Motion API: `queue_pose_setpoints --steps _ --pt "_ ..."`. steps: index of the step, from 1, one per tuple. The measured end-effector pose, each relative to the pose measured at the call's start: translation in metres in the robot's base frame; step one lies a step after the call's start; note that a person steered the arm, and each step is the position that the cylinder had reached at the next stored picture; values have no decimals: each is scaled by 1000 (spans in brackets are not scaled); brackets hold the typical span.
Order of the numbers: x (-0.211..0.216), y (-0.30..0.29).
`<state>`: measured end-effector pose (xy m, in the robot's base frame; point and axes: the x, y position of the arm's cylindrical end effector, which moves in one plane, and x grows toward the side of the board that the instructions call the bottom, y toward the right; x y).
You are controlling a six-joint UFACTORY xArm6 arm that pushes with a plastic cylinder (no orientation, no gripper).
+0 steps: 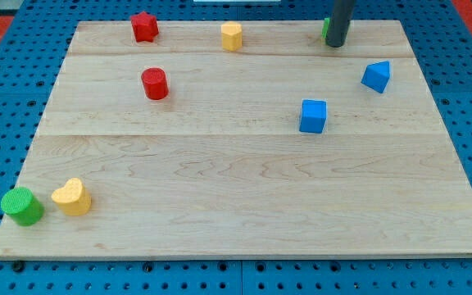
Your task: Move the red circle towards the center left corner of the board
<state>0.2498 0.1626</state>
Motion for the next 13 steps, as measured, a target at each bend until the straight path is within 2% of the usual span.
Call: queue_pose_setpoints --steps 3,4,5,6,8,9,11,13 --pt "5 -2" --pt "23 -20" --pt "24 -111" --pt "63 -175" --pt "81 -246" --pt "104 -312" --pt "123 -351" --pt "123 -349"
